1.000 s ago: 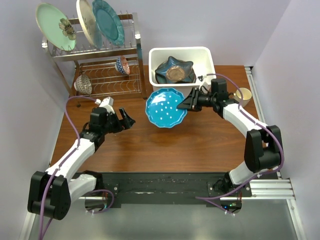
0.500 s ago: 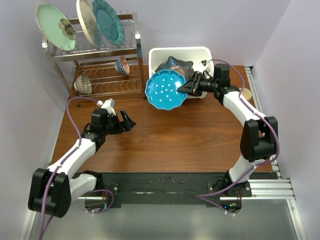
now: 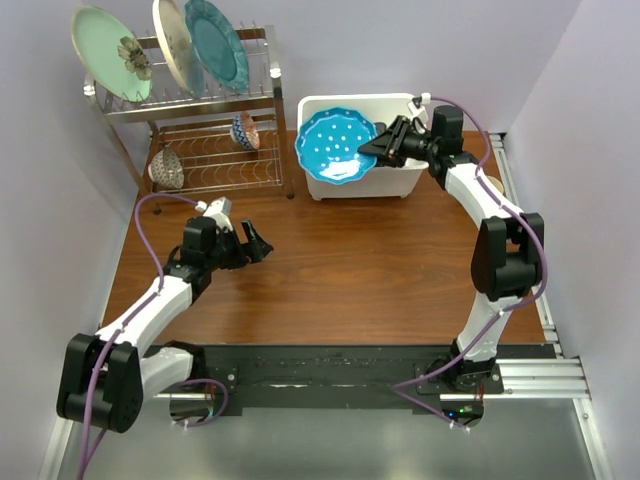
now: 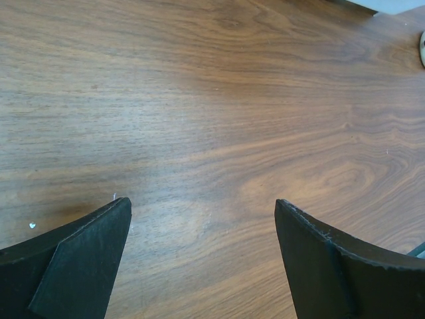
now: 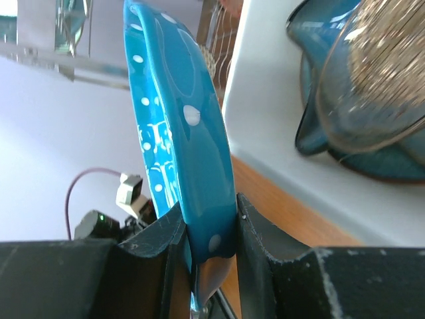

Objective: Place the plates into the plastic bin on the countertop
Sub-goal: Place the plate in the plastic bin.

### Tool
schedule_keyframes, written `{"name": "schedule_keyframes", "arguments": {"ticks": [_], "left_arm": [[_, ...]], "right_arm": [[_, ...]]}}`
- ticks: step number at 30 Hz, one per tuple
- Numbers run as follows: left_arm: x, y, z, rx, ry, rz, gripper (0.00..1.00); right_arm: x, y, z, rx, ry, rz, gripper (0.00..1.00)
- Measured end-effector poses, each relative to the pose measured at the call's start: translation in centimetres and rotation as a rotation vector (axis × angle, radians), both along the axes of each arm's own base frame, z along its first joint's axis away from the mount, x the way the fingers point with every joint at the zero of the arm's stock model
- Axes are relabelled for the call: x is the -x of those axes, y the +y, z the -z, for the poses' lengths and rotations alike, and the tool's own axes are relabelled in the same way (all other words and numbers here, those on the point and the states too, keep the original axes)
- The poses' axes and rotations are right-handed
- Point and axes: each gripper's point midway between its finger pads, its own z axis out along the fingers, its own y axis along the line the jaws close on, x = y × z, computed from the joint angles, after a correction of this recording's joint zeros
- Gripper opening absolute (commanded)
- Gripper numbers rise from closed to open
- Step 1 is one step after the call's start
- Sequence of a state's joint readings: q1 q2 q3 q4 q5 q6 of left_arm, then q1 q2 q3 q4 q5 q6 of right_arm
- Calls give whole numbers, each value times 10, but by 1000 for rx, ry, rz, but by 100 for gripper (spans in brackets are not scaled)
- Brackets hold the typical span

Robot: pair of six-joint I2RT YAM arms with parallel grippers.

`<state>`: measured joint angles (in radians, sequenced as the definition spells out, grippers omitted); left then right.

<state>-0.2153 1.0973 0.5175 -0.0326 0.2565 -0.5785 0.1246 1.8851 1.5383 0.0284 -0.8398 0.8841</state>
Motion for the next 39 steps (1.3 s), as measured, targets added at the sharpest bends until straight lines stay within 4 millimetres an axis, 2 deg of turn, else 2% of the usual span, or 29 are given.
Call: {"name": "schedule_keyframes", "arguments": {"ticks": [14, 27, 36, 39], "left_arm": [[2, -3, 5, -5, 12, 29, 93], [2, -6, 3, 2, 9, 50, 92], [2, -6, 2, -4, 3, 62, 92], [2, -7, 2, -2, 4, 64, 92]], "right_arm": [[-62, -25, 13, -28, 35, 104, 0], [-79, -32, 29, 11, 66, 156, 0], [-95, -38, 78, 60, 145, 202, 0], [-97, -38, 80, 59, 142, 195, 0]]}}
